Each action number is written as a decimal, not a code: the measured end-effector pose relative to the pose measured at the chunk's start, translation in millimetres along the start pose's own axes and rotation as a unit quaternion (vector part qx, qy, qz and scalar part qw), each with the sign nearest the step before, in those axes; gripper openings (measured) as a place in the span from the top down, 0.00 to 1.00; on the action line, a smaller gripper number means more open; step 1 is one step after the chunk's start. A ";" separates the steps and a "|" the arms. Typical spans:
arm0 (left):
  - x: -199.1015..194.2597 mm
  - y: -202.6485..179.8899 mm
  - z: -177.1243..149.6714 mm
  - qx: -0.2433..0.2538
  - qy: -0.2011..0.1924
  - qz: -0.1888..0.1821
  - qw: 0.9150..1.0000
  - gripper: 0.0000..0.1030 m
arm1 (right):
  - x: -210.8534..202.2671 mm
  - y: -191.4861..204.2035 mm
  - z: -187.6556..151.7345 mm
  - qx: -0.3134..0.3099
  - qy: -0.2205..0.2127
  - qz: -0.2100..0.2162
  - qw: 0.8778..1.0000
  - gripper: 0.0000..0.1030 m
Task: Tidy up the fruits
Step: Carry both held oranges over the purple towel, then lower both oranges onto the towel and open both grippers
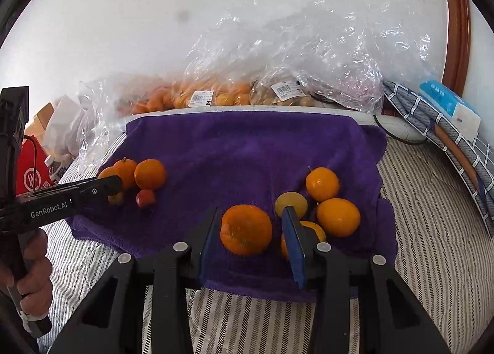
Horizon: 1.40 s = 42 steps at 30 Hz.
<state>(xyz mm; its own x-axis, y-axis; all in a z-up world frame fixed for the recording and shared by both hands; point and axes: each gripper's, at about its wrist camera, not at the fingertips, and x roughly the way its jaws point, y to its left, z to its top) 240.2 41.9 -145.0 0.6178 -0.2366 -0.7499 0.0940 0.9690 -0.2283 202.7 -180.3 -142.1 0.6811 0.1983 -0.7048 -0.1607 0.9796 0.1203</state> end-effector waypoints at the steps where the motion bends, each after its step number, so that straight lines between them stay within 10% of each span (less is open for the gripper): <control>1: 1.2 0.3 -0.9 -0.001 0.003 -0.001 1.000 0.66 | 0.1 0.0 0.4 -0.002 0.000 0.000 1.000 0.60; 36: 7.5 -13.0 -10.3 0.020 0.014 -0.003 1.000 0.66 | -9.1 -13.7 -7.5 0.006 -0.001 -0.034 0.999 0.61; 42: -13.6 -15.7 -11.8 0.017 0.005 0.000 1.000 0.50 | -33.7 -13.8 -4.2 0.018 -0.009 -0.039 0.999 0.58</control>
<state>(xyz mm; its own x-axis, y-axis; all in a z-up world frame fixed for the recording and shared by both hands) 221.1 29.0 -138.5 0.6093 -0.2378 -0.7564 0.1209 0.9707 -0.2078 179.0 -200.6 -123.0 0.7037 0.1208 -0.7001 -0.0802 0.9926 0.0907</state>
